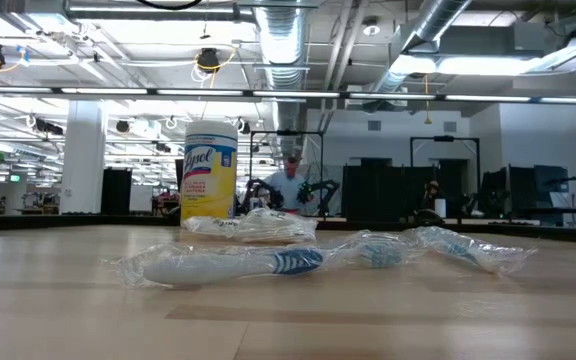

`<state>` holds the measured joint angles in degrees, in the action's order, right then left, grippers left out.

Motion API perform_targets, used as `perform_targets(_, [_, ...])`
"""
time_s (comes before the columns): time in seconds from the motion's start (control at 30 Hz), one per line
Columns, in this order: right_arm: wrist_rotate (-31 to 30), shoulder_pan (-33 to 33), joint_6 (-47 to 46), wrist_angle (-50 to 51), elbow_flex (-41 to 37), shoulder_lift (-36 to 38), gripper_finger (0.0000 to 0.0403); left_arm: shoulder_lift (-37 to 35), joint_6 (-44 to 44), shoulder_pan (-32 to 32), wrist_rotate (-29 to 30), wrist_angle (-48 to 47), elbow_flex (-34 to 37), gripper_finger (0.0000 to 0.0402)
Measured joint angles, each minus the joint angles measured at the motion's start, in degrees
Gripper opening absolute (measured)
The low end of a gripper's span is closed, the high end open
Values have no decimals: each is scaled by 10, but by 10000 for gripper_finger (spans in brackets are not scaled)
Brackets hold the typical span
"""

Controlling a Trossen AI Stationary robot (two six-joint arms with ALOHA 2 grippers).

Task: Pick & Place Travel size toiletries
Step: Put the black comb into the orange basket

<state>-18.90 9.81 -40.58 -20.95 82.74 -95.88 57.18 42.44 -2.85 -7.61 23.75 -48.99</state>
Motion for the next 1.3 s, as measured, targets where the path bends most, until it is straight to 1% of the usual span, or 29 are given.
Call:
perform_targets(0.03, [0,-1,0,0,0,0,24,0,0,0,-2,0,0,12])
perform_targets(0.17, [1,-2,-2,-2,0,0,40,0,3,0,-5,0,0,8])
perform_targets(0.37, [2,-2,-13,-8,0,0,76,-2,28,0,-13,-1,0,6])
perform_targets(0.63, [2,-2,-15,-12,0,0,156,-2,71,0,-32,-5,0,5])
perform_targets(0.73, [2,-2,-15,-20,0,0,184,-3,88,0,-39,-19,0,4])
perform_targets(0.83, [2,-2,-15,-24,0,0,204,-8,98,0,-39,-46,0,5])
perform_targets(1.0, [2,-2,-15,-24,0,0,218,-20,105,0,-41,-96,0,5])
perform_targets(1.27, [2,-2,-15,-21,0,0,220,-49,107,4,-48,-175,-1,5])
perform_targets(1.3, [2,-2,-15,-22,0,0,220,-54,109,4,-48,-195,0,5])
